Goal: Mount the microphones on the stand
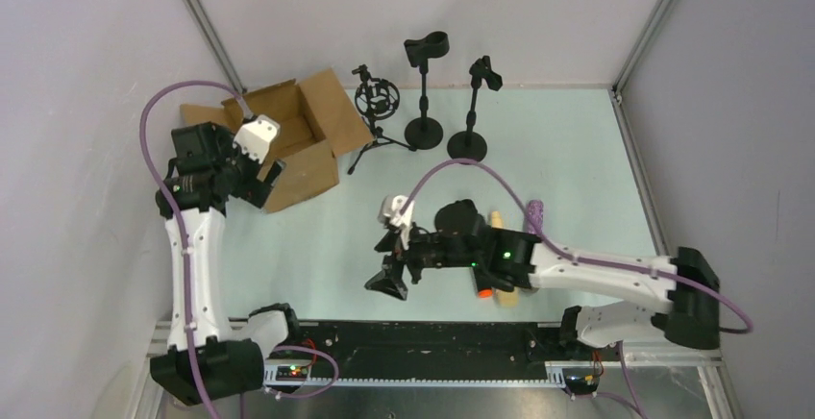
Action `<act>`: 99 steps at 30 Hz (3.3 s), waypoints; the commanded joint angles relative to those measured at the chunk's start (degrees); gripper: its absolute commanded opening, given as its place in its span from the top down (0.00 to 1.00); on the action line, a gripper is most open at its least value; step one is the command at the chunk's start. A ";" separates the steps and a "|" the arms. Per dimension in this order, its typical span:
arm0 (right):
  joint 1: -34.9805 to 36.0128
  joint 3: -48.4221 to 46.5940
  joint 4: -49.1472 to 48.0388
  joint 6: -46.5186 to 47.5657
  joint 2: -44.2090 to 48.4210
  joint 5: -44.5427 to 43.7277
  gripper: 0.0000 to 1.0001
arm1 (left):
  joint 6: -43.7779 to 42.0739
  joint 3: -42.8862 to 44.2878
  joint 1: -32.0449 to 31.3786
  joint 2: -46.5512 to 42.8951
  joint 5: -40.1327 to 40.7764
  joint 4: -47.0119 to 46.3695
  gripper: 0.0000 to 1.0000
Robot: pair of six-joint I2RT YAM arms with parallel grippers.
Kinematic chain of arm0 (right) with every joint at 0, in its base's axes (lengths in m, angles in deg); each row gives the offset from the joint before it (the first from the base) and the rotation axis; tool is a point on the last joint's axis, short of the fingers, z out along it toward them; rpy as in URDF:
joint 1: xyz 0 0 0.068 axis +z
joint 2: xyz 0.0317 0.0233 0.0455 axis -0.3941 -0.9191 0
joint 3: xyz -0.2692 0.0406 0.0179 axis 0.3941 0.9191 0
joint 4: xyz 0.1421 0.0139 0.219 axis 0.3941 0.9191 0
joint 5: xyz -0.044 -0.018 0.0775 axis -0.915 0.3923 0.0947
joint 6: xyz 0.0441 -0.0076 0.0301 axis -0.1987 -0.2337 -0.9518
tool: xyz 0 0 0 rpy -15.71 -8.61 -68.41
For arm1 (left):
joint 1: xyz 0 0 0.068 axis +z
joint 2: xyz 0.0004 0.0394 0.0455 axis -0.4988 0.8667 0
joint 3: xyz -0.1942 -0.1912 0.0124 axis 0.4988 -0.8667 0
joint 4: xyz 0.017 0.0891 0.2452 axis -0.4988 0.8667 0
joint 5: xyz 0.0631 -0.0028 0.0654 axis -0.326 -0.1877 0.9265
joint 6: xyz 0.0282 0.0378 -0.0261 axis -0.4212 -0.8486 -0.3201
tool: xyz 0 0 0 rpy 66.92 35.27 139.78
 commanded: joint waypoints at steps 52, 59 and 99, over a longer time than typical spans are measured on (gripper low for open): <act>-18.96 3.14 25.49 -15.18 17.35 -30.47 0.21 | -11.53 -16.96 -0.24 5.53 46.41 -48.18 0.50; -20.40 4.80 30.90 -18.84 15.21 -34.71 0.16 | -6.44 -20.45 -0.33 -11.01 29.63 -34.66 0.03; -36.83 -18.17 -36.91 -48.69 -26.42 -2.98 0.01 | 5.31 -5.07 -19.31 -8.94 -11.22 -19.21 0.00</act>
